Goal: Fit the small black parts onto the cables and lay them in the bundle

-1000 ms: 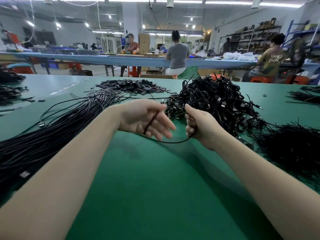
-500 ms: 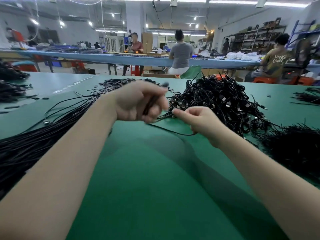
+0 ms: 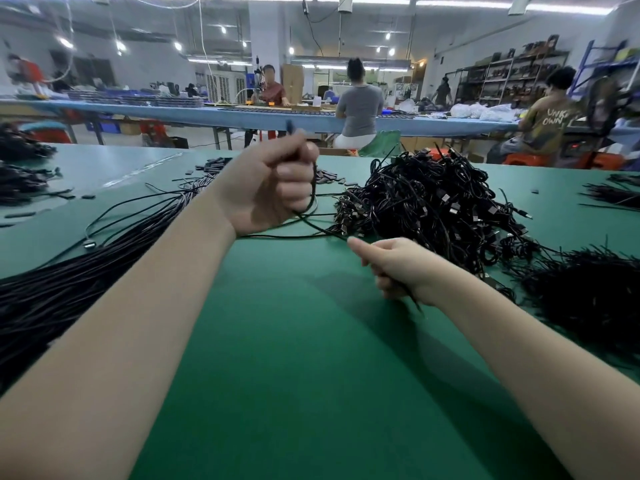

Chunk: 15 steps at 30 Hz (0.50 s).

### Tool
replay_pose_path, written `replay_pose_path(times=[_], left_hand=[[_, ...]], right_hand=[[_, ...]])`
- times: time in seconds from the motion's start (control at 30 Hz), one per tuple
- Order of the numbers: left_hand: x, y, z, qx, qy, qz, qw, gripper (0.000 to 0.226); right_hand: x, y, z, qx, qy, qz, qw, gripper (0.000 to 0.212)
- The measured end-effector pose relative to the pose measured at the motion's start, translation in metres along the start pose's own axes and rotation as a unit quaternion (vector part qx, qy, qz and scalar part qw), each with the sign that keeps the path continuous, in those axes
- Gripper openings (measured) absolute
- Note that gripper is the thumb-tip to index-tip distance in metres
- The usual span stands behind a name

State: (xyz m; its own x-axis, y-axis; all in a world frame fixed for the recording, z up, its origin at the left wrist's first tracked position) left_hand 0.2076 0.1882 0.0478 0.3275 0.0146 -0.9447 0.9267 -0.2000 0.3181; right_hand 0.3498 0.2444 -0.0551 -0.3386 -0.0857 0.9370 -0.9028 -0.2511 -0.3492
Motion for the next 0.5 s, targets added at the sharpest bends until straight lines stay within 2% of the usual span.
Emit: replay_pose_path(times=[0.03,0.1,0.13,0.17,0.2,0.27,0.37,0.43,0.5], left_hand=[[0.010,0.001,-0.001,0.009,-0.022,-0.086,0.996,0.035],[0.038,-0.001,-0.005,-0.008,-0.076,-0.283,0.956,0.042],[0.050,0.000,-0.007,-0.028,-0.098,-0.342,0.934,0.045],[0.059,0.003,-0.010,-0.053,-0.109,-0.349,0.929,0.046],[0.063,0.005,-0.014,-0.085,-0.108,-0.297,0.945,0.046],[0.060,0.007,-0.020,-0.133,-0.077,-0.113,0.982,0.045],[0.039,0.001,-0.026,-0.154,0.001,0.072,0.986,0.045],[0.032,-0.003,-0.024,-0.163,0.018,0.143,0.976,0.039],[0.034,-0.003,-0.023,-0.159,0.011,0.140,0.977,0.035]], right_hand=[[0.005,-0.014,-0.004,-0.057,-0.019,0.026,0.998,0.040],[0.025,-0.032,-0.005,-0.124,-0.072,0.020,0.989,0.039],[0.037,-0.034,-0.003,-0.128,-0.094,-0.009,0.987,0.036],[0.049,-0.030,0.000,-0.119,-0.117,-0.036,0.985,0.035],[0.061,-0.023,0.006,-0.101,-0.145,-0.046,0.983,0.034],[0.076,-0.003,0.018,-0.064,-0.200,-0.012,0.978,0.034],[0.064,0.021,0.028,-0.007,-0.204,0.048,0.978,0.032],[0.043,0.028,0.027,0.037,-0.164,0.071,0.983,0.028],[0.028,0.025,0.020,0.031,-0.127,0.050,0.990,0.022]])
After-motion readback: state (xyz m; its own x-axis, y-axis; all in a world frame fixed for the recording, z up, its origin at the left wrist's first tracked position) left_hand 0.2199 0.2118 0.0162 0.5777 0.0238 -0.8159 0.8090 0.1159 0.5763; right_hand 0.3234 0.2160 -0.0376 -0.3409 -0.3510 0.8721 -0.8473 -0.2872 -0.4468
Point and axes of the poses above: each hand's wrist, its own z-axis away from the middle knuckle, its own y-axis out of the palm, x = y × z, the point moved 8 cm from there along -z, towards the middle knuckle, and after that the axes turned 12 degrees about -x, right-handed, at the moved point
